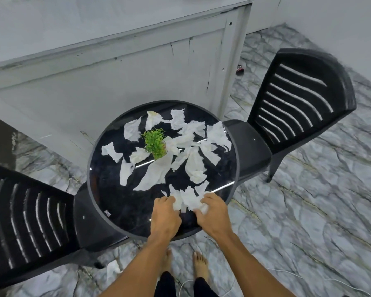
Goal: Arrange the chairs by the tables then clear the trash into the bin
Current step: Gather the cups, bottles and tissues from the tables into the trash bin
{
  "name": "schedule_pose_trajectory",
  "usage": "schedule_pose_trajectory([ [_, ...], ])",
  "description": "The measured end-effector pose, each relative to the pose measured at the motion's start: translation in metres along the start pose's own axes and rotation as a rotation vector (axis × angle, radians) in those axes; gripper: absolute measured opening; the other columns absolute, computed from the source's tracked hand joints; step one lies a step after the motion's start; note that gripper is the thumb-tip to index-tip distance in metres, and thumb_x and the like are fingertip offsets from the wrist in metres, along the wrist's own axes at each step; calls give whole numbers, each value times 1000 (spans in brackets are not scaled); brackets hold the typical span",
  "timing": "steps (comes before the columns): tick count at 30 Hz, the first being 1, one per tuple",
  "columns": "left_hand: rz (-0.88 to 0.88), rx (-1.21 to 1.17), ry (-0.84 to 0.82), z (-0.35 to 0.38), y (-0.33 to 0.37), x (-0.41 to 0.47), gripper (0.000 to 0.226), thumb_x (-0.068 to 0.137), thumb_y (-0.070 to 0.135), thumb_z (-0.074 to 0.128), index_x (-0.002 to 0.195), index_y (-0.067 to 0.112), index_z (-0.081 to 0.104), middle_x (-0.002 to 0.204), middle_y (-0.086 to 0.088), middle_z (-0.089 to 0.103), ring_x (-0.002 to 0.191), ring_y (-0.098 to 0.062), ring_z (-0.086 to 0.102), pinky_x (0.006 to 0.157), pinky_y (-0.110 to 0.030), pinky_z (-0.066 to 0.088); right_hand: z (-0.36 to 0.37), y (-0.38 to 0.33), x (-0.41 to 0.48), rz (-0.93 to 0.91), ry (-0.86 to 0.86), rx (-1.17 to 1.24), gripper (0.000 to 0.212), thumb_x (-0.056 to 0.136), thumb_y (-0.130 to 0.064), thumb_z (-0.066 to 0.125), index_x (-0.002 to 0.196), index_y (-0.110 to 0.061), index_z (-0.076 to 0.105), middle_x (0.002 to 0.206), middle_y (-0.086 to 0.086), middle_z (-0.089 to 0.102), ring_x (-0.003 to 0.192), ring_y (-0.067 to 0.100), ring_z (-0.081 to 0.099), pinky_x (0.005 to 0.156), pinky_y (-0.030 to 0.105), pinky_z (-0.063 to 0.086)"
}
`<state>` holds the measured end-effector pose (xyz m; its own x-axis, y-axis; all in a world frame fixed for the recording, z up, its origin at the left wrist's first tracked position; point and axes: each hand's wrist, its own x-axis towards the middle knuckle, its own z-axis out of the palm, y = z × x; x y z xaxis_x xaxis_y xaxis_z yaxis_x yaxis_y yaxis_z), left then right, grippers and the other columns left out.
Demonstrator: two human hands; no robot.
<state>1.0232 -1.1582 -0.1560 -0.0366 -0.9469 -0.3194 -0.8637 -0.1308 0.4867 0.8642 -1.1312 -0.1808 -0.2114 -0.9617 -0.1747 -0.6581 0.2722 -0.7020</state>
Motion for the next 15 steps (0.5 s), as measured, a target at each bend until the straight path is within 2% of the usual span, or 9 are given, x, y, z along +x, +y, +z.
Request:
schedule_pose_trajectory([
  [2,-21,-3,39,-2,2,-1,32,83,-3,52,110,9,64,98,1,59,107,-23,50,86,-34,49,3,-2,1,-13,-70,-36,36,76,-19,78,109,-6,70,118,0,62,113,16,53,97,21,39],
  [4,-27,-7,111,-7,3,-3,33,86,0,51,114,13,64,93,4,57,101,-20,52,83,-36,50,5,-4,4,-4,-100,-47,28,79,-7,72,107,-7,71,111,2,65,108,19,56,91,24,44],
  [6,-39,-6,181,-14,3,-6,32,88,5,53,117,17,62,95,5,58,97,-18,52,80,-39,51,6,-5,6,7,-80,-33,20,81,2,61,92,-10,73,92,3,69,90,21,63,79,34,54],
  [8,-61,8,232,-20,2,-7,31,89,7,53,117,18,62,93,7,58,93,-17,50,76,-39,51,8,-4,7,37,-41,20,24,83,4,56,86,-13,72,80,1,67,76,19,63,67,38,56],
  [10,-88,15,268,-26,-1,-9,30,89,7,52,116,17,62,91,9,56,90,-16,49,73,-37,50,5,-6,7,62,11,47,21,84,1,57,89,-12,73,80,0,67,76,17,62,66,35,55],
  [13,-105,5,297,-31,-5,-9,36,86,3,52,119,15,61,98,5,59,93,-17,52,78,-35,49,3,-2,9,83,41,100,19,85,-3,58,91,-17,70,80,-4,66,77,16,61,66,27,51],
  [15,-69,6,298,-30,-6,-8,41,85,0,52,122,14,60,107,2,61,99,-18,54,84,-35,50,3,0,10,117,17,167,27,86,0,59,102,-18,71,91,-5,69,86,14,63,75,26,53],
])
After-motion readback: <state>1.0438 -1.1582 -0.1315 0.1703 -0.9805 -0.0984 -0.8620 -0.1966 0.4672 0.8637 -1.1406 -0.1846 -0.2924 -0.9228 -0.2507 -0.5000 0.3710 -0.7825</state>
